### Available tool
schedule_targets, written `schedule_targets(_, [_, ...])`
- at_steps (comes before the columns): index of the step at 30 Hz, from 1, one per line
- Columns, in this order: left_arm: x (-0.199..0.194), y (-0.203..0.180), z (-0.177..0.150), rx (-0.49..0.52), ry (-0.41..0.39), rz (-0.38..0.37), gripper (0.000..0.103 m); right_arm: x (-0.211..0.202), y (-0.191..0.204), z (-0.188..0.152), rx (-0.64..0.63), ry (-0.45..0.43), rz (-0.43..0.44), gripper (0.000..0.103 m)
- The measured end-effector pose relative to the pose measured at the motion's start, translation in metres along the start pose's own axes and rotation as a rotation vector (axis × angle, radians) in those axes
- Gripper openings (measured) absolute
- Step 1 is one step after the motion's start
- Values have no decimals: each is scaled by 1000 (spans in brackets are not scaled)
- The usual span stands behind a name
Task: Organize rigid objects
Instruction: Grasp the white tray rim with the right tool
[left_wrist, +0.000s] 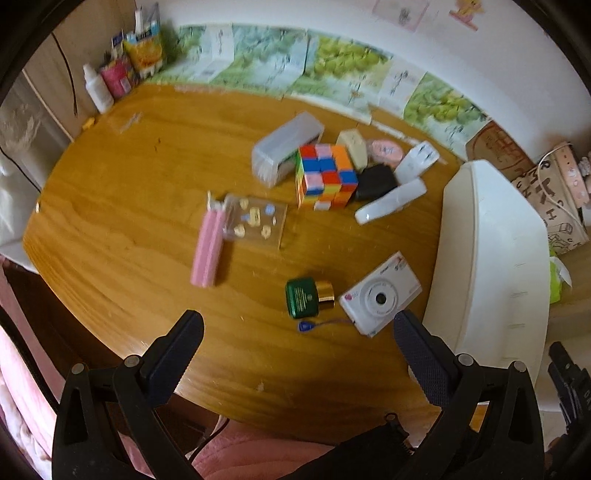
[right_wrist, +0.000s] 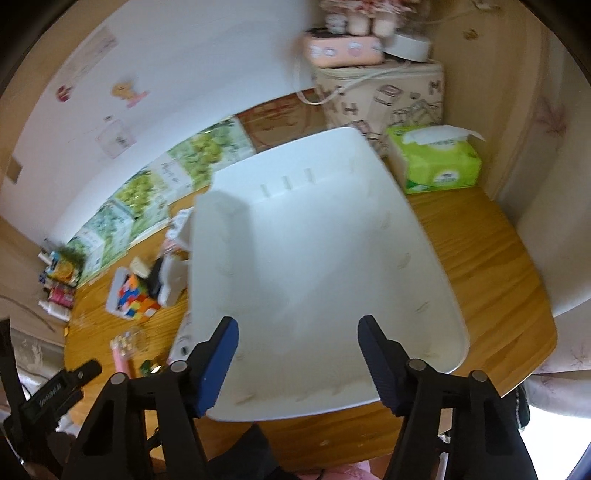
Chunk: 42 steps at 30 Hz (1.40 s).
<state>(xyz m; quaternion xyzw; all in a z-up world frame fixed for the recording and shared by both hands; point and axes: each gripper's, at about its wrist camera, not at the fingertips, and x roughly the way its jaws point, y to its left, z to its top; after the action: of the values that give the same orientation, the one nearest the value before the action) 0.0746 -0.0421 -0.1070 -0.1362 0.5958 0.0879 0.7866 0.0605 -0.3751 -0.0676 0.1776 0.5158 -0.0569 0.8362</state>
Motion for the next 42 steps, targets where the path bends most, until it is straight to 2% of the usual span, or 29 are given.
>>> schedule_targets(3, [15, -5, -5, 4, 36, -2, 102, 4, -16, 6, 6, -11, -38, 60])
schedule_targets(6, [28, -10, -10, 17, 75, -17, 102, 10, -34, 15, -1, -15, -118, 53])
schedule_targets(8, [36, -13, -10, 31, 93, -26, 102, 14, -46, 21, -2, -10, -140, 50])
schedule_targets(11, [47, -21, -9, 54, 110, -43, 102, 22, -63, 31, -7, 12, -157, 39])
schedule_targets(15, [54, -34, -1, 122, 79, -96, 102, 33, -81, 41, -5, 48, -136, 31])
schedule_targets(21, [65, -58, 10, 258, 74, -127, 102, 58, -96, 52, -13, 129, -77, 21])
schedule_targets(27, [84, -72, 16, 351, 111, -107, 102, 76, -102, 59, -3, 174, -61, 14])
schedule_targets(36, [111, -92, 19, 466, 165, -83, 101, 87, -108, 64, -8, 186, -36, 8])
schedule_targets(42, [120, -102, 30, 462, 181, -144, 99, 90, -102, 68, -52, 171, -37, 8])
